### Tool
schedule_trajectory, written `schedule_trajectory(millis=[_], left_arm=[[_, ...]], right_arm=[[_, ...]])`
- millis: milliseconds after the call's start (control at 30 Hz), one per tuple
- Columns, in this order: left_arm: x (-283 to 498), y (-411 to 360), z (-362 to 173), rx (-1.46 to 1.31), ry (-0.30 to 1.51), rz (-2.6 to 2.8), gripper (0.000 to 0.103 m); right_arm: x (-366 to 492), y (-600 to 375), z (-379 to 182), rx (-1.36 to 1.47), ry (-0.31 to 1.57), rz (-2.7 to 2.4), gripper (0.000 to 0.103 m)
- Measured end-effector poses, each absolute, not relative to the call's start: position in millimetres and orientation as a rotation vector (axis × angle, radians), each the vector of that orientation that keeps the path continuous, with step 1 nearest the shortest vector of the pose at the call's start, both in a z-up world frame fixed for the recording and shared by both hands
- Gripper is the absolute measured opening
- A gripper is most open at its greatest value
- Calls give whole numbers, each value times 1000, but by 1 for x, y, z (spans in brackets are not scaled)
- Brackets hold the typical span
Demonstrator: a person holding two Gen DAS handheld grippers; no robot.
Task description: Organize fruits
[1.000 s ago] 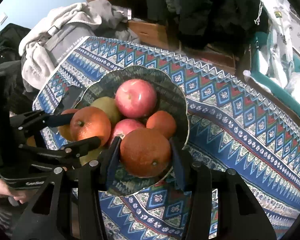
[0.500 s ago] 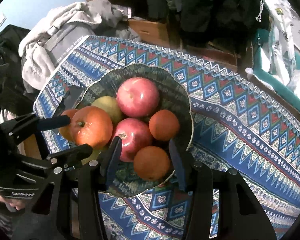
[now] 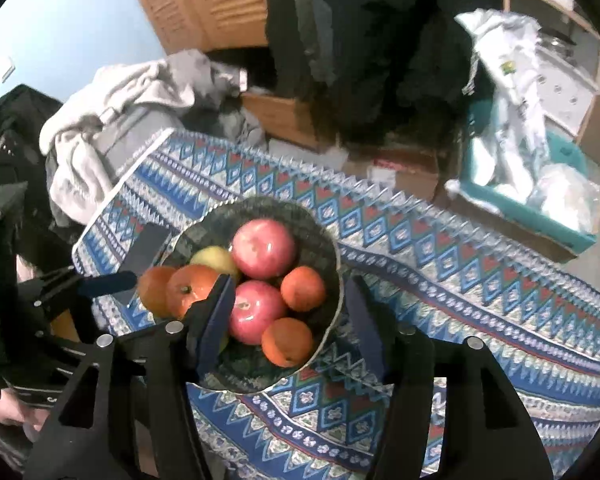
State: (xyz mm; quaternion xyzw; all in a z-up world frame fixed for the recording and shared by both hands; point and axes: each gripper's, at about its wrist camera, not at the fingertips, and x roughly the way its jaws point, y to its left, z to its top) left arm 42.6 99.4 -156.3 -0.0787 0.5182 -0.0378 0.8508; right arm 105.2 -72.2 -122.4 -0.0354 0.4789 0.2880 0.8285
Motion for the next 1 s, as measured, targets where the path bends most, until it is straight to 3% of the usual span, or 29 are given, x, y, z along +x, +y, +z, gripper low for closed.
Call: schedule_trajectory(millis=[467, 633, 800, 1000], left_arm=[[25, 87, -97, -100, 957, -18, 87], [18, 80, -74, -69, 894, 7, 87], [7, 72, -52, -41, 822, 30, 97], [-3, 61, -32, -8, 757, 43, 101]], right_arm=[[77, -112, -63, -100, 859, 495, 78], [70, -125, -47, -103, 815, 459, 80], [61, -138, -33, -98, 770, 427, 81], [54, -153, -17, -77, 727, 388, 81]])
